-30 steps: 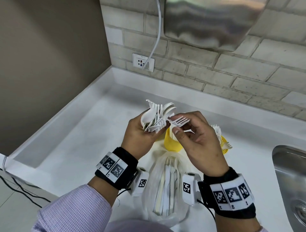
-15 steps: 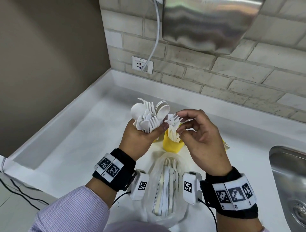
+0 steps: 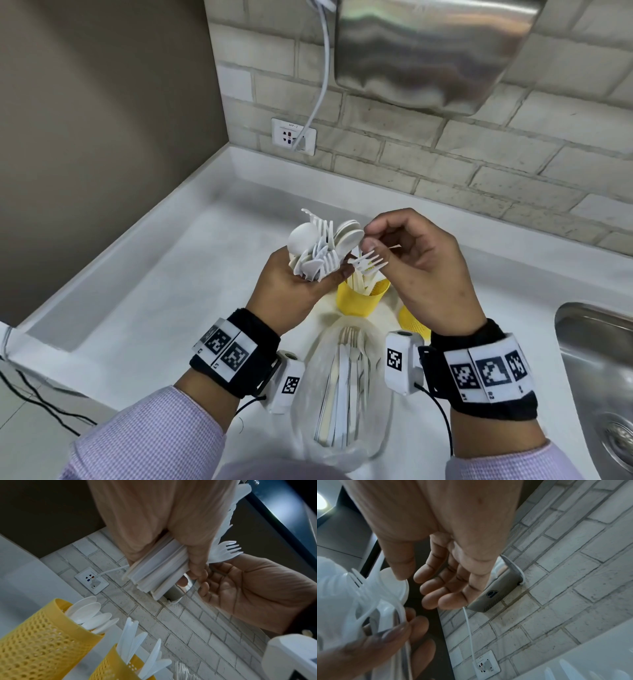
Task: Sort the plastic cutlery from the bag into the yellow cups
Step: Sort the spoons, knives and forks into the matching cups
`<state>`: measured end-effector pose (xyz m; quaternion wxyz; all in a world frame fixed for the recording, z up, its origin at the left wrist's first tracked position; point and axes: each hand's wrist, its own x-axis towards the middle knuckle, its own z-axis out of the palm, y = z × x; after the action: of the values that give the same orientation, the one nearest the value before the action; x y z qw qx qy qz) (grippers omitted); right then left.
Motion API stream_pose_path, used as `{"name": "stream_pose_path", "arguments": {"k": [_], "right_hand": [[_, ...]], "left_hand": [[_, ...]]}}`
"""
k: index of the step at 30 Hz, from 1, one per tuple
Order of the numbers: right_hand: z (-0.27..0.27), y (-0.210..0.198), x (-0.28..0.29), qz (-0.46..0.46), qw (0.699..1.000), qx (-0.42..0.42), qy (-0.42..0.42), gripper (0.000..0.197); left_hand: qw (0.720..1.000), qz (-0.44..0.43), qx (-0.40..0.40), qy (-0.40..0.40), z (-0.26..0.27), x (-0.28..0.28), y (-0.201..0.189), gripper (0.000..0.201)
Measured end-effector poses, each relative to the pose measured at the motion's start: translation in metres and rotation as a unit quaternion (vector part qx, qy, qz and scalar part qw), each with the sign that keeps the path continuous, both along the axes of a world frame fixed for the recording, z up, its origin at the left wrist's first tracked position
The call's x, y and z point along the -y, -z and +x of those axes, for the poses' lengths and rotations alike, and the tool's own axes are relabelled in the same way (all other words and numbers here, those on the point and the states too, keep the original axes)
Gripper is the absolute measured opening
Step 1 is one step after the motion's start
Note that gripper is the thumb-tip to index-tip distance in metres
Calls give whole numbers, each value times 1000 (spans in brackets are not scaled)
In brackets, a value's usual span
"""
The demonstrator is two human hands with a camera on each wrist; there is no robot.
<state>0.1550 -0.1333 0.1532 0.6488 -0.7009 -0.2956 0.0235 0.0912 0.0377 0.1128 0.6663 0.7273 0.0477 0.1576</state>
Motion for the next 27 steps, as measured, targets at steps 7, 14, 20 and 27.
{"name": "stream_pose_path", "arguments": {"k": [7, 14, 20, 27], "right_hand": [[-4, -1, 1, -18, 998, 57, 15, 5], [-3, -4, 0, 31, 995, 85, 52, 10], [-7, -17, 0, 157, 980, 91, 77, 14], [5, -39, 13, 369, 911, -81, 166, 9]], "left_hand": [[1000, -12, 17, 4, 0, 4, 2, 27], [1000, -7, 16, 2, -1, 6, -2, 26], [1000, -5, 14, 2, -3, 11, -2, 20], [998, 33, 42, 31, -2, 11, 0, 12]]}}
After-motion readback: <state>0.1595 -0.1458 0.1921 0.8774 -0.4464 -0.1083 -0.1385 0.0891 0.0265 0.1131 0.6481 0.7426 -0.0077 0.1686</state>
